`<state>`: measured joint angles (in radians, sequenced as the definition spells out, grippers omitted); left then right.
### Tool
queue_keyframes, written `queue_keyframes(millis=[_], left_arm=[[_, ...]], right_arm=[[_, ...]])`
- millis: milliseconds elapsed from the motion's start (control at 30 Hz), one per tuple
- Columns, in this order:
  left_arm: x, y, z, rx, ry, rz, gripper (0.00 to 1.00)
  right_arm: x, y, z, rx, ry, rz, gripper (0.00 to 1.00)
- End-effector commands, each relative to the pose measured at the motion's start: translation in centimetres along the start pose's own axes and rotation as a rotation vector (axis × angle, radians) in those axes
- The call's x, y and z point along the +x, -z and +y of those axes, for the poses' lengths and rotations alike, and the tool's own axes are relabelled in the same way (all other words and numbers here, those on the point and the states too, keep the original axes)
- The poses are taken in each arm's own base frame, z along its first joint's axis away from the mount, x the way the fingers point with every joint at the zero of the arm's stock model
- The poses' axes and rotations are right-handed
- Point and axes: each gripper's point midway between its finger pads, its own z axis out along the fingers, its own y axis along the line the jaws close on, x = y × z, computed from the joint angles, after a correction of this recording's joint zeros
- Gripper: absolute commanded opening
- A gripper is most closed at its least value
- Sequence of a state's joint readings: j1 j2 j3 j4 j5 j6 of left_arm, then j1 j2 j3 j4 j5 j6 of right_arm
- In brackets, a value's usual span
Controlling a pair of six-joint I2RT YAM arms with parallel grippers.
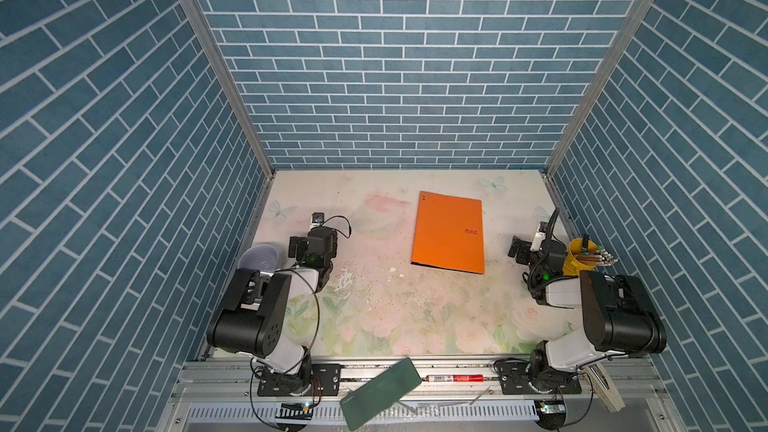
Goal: Put the files into the folder
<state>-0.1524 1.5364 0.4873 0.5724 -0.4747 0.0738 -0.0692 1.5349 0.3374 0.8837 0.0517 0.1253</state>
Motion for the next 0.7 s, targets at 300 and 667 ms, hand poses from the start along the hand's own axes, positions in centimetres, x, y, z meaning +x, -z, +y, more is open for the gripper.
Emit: queue_keyframes(millis=[300, 667], left_arm=[[-2.1, 0.5, 1.1, 0.084, 0.167, -0.203, 1.0], [-1.9, 0.5, 1.0, 0.086, 0.166, -0.192, 1.0]], right_arm=[[-1.9, -0.4, 0.3, -0.011, 0.036, -0.052, 0.99], [-1.9, -0.4, 0.5, -0.017, 0.037, -0.047, 0.99]])
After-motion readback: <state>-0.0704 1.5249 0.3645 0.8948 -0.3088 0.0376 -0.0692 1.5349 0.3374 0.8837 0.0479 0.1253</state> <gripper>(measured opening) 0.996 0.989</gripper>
